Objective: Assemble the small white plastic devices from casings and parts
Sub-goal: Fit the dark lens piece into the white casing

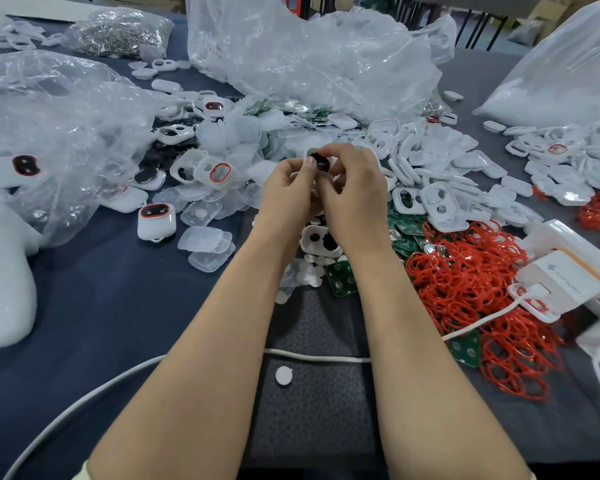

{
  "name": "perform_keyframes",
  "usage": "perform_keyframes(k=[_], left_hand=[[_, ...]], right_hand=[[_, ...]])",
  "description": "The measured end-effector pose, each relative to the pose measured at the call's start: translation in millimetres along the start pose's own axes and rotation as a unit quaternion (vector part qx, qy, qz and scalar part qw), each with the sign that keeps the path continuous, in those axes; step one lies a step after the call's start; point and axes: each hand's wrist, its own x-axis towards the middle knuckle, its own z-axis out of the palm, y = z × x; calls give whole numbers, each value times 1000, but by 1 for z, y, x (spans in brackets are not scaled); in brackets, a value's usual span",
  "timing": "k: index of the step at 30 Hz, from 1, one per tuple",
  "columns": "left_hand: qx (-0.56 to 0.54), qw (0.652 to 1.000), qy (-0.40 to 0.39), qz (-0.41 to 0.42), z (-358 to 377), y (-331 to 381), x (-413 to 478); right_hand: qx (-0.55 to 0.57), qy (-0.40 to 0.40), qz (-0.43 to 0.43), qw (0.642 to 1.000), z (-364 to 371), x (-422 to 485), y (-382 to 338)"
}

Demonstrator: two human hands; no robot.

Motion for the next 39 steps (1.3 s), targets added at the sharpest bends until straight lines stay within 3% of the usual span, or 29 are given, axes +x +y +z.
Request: perform_keyframes(k=[7,13,22,30,34,39], left_hand=[[-17,999,40,-1,1,-2,4],[-9,998,67,-6,1,-4,8],[54,994,66,65,2,-7,7],[87,990,35,108,6,-8,3],[95,989,18,111,7,-6,2],[83,993,23,78,5,-4,2]], right_hand=[[24,19,-5,1000,-5,2,0],[157,16,100,982,-13,4,-1],[233,51,139,961,-8,6,-1],[186,81,101,974,-1,4,4],[240,57,139,959,-3,6,8],[304,-41,170,936,-11,12,17]])
